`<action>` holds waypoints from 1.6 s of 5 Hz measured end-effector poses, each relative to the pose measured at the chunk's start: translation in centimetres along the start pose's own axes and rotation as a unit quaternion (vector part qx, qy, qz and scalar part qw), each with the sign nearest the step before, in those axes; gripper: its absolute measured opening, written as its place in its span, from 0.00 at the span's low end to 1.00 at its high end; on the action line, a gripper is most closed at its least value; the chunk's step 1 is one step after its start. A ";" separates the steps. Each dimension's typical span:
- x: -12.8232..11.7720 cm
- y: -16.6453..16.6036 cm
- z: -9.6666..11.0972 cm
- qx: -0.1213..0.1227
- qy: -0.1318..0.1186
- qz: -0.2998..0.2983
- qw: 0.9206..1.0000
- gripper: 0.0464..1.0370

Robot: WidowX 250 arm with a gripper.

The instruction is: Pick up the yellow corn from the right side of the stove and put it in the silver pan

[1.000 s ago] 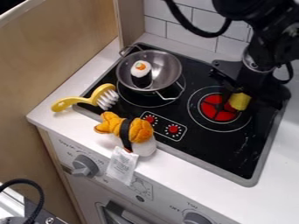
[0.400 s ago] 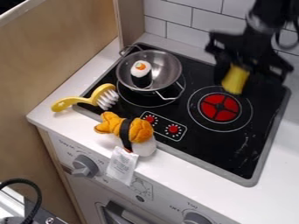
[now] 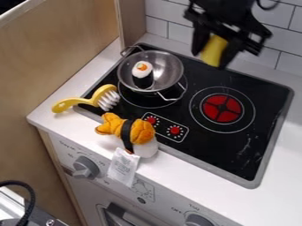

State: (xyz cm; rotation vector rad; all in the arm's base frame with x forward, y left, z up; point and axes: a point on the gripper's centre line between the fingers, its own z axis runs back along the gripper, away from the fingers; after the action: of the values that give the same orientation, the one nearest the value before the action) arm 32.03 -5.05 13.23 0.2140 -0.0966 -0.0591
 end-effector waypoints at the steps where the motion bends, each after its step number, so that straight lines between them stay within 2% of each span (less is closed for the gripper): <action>1: -1.6 1.3 -0.2 0.008 0.007 -0.011 1.000 0.48; 3: -2.8 3.0 -2.2 -0.003 -0.008 -0.016 1.000 0.48; 6: -2.1 5.9 -4.3 -0.005 -0.049 -0.033 0.998 0.48; 8: -1.3 6.6 -6.3 -0.016 -0.055 -0.040 0.998 0.48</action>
State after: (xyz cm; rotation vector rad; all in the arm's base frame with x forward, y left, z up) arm 31.68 2.82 8.36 0.1817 -0.1961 -0.1526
